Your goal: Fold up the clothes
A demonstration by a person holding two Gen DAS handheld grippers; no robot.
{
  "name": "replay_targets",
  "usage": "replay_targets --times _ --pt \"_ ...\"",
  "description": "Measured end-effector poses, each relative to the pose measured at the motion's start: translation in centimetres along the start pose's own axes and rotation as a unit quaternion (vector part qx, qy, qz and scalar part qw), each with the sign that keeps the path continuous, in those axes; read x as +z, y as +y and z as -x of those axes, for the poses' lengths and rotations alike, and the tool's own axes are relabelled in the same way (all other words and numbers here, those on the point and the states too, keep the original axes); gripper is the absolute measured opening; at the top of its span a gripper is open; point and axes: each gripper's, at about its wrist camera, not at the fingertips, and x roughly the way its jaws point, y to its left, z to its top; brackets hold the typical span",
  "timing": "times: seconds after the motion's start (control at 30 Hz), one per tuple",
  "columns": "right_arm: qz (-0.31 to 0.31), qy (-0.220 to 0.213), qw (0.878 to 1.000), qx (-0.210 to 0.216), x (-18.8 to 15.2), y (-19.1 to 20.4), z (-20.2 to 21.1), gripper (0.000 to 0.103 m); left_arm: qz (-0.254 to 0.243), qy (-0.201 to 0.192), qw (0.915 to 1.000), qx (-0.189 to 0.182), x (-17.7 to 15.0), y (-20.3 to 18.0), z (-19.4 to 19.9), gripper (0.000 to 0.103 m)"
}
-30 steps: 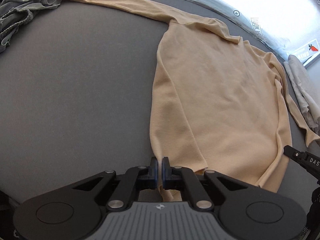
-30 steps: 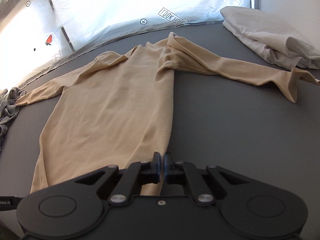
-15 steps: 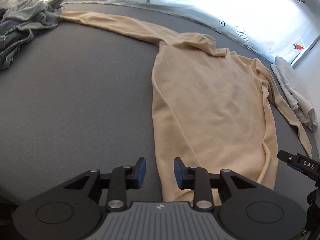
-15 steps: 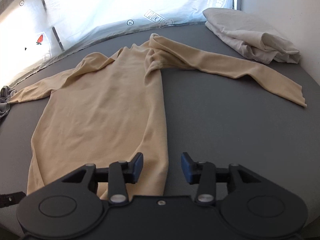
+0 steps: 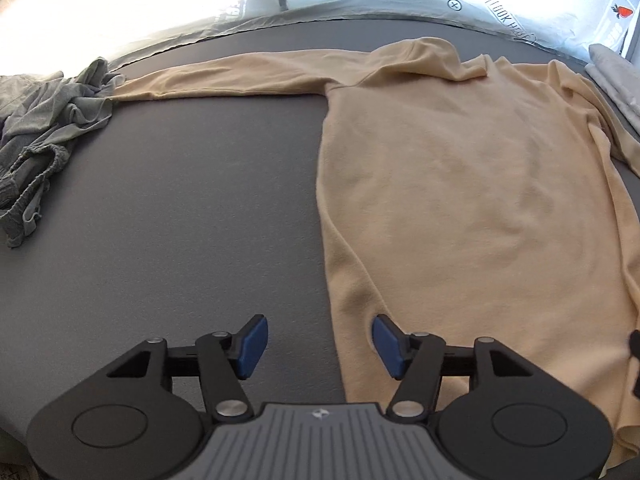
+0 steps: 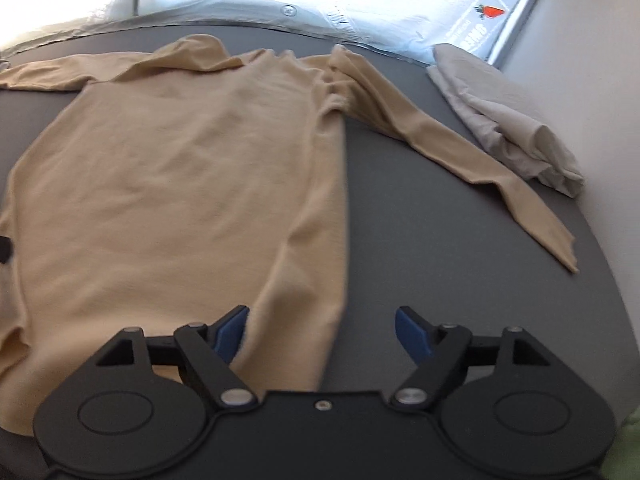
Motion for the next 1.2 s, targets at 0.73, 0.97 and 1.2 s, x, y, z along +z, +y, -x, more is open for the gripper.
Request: replay_targets --times 0.73,0.97,1.2 --pt "0.002 -0.015 1.0 -0.017 -2.2 0.9 0.8 0.091 0.002 -0.039 0.9981 -0.048 0.4 -1.7 1.0 0.071" --pt "-0.011 -0.014 1.0 -0.021 -2.4 0.3 0.5 0.1 -0.006 -0.002 1.0 0.006 -0.6 1.0 -0.3 0.073" --pt "-0.009 -0.022 0.999 -0.036 -2.7 0.7 0.4 0.103 0.074 0.032 0.9962 0.033 -2.6 7.3 0.0 0.072"
